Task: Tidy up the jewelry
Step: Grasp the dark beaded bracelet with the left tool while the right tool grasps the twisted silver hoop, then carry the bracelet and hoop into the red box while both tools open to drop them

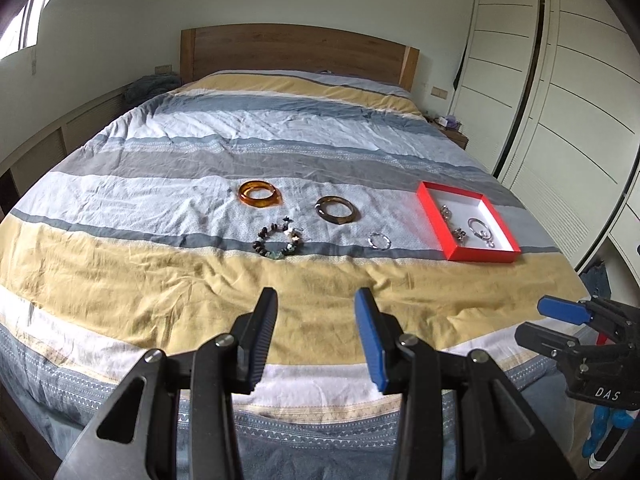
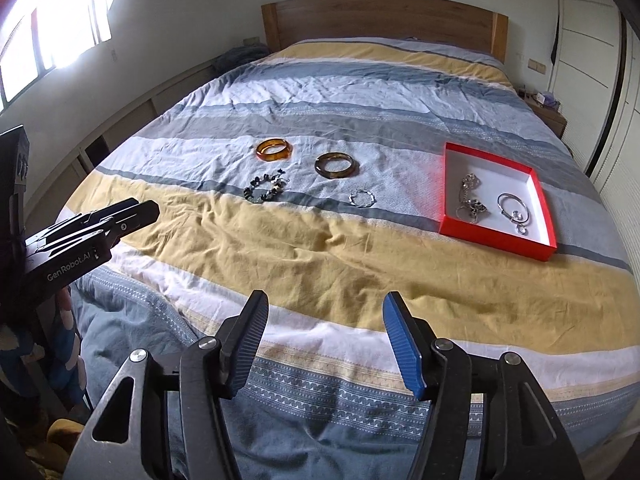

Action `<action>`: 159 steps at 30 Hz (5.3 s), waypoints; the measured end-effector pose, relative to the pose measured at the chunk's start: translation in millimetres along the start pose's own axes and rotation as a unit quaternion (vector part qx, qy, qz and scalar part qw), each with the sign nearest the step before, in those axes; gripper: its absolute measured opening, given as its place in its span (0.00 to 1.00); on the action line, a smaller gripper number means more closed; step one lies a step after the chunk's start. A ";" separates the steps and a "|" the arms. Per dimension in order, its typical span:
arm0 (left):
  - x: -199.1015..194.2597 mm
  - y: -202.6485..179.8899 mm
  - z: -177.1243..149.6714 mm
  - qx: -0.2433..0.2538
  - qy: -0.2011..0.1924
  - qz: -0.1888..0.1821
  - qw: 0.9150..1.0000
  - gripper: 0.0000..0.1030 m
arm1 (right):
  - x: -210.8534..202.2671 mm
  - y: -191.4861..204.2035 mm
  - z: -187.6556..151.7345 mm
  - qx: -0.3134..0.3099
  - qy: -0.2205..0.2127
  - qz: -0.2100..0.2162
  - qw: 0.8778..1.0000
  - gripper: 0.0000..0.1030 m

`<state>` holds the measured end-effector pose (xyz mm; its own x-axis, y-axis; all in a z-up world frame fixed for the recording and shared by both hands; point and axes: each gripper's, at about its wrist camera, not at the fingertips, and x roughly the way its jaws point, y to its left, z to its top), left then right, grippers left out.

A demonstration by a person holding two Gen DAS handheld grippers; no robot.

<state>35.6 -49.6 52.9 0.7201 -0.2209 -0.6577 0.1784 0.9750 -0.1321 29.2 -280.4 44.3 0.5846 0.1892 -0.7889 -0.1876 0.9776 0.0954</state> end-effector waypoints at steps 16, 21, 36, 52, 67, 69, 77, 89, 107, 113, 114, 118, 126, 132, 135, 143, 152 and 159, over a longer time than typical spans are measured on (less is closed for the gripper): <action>56.7 44.3 -21.8 -0.037 0.080 0.014 0.996 0.37 | 51.6 6.7 1.7 -0.005 0.050 0.015 0.999 0.58; 84.1 64.6 -19.3 -0.057 0.102 0.012 0.993 0.37 | 78.5 -2.0 12.2 -0.004 0.061 0.021 0.998 0.58; 211.7 51.7 40.4 -0.017 0.115 -0.026 0.993 0.55 | 189.4 -51.2 77.9 0.007 0.061 0.045 0.997 0.60; 292.3 70.8 50.6 -0.031 0.109 0.006 0.993 0.64 | 281.5 -69.6 106.2 0.010 0.053 0.048 0.997 0.63; 285.7 68.1 48.5 -0.032 0.087 0.001 0.996 0.29 | 275.8 -69.2 96.5 0.033 0.024 0.079 0.996 0.39; 282.7 66.9 48.1 -0.029 0.088 -0.001 0.996 0.16 | 271.2 -68.3 94.5 0.035 0.023 0.081 0.996 0.39; 258.3 59.0 41.6 -0.032 0.095 -0.015 0.995 0.13 | 245.0 -62.9 88.1 0.038 0.017 0.084 0.996 0.39; 199.5 34.3 42.7 -0.032 0.080 -0.050 0.995 0.12 | 181.5 -54.1 84.6 0.037 -0.013 0.073 0.997 0.39; 149.3 -65.8 71.8 0.018 0.054 -0.123 0.991 0.12 | 82.8 -131.2 57.5 0.073 -0.057 0.005 0.996 0.39; 165.0 -131.0 97.1 0.058 0.052 -0.161 0.984 0.12 | 78.8 -187.6 59.6 0.093 -0.065 -0.027 0.993 0.39; 169.3 -142.6 102.7 0.064 0.051 -0.168 0.982 0.12 | 80.0 -196.7 61.0 0.096 -0.066 -0.032 0.993 0.39; 191.7 -186.0 119.4 0.086 0.052 -0.188 0.977 0.12 | 88.6 -229.1 67.4 0.107 -0.070 -0.048 0.991 0.39; 255.1 -243.8 107.9 0.104 0.098 -0.203 0.969 0.12 | 121.8 -280.5 67.4 0.125 -0.056 -0.062 0.989 0.39; 296.9 -260.9 85.9 0.114 0.131 -0.192 0.966 0.13 | 153.8 -299.7 57.8 0.135 -0.031 -0.062 0.988 0.39; 312.3 -261.0 78.4 0.112 0.142 -0.184 0.966 0.13 | 165.9 -303.9 52.4 0.139 -0.020 -0.060 0.988 0.39; 329.6 -258.3 67.1 0.116 0.154 -0.176 0.965 0.13 | 186.0 -302.9 48.3 0.127 0.003 -0.065 0.990 0.39; 331.0 -258.7 65.7 0.116 0.155 -0.173 0.966 0.14 | 192.4 -300.8 49.7 0.105 0.033 -0.079 0.991 0.40; 327.6 -256.9 64.0 0.116 0.155 -0.168 0.966 0.14 | 192.2 -301.3 51.1 0.106 0.037 -0.076 0.991 0.40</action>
<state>268.6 -373.9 -81.3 0.3653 -0.4721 -0.8023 0.5397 0.8096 -0.2306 238.5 -533.9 -105.0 0.5330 0.0379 -0.8453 0.0733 0.9932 0.0908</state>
